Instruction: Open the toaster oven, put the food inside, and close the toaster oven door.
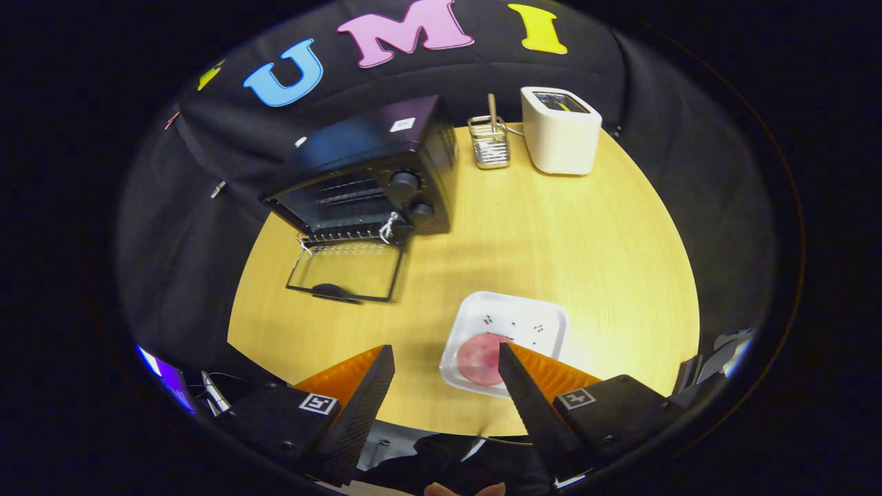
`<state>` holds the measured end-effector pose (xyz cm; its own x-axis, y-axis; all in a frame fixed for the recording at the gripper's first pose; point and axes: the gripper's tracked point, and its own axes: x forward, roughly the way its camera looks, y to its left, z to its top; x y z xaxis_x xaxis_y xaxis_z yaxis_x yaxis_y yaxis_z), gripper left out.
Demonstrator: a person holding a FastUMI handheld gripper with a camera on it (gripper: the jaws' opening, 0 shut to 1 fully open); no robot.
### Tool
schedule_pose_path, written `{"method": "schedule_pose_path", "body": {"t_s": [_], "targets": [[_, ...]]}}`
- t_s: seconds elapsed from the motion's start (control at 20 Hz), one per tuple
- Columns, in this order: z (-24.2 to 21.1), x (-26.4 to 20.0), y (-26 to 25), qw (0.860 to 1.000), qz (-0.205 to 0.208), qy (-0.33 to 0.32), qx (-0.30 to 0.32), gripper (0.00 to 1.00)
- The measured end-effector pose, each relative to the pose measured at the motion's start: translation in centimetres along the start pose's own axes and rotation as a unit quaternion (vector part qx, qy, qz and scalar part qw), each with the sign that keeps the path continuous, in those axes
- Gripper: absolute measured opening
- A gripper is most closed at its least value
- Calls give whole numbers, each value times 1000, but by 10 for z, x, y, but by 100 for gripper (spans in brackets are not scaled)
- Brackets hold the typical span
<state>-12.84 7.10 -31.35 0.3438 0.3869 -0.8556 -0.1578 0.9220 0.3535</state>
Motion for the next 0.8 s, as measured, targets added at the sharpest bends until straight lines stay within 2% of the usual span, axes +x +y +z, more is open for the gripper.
{"method": "schedule_pose_path", "body": {"t_s": [0.3, 0.35, 0.45, 0.7, 0.8], "targets": [[-22, 28, -73, 995, -8, 72, 74, 98], [-24, 39, -83, 993, -11, 81, 88, 95], [-31, 56, -97, 989, -13, 100, 109, 81], [-39, 86, -125, 986, -45, 126, 95, 81], [-47, 94, -125, 984, -51, 139, 98, 57]]}}
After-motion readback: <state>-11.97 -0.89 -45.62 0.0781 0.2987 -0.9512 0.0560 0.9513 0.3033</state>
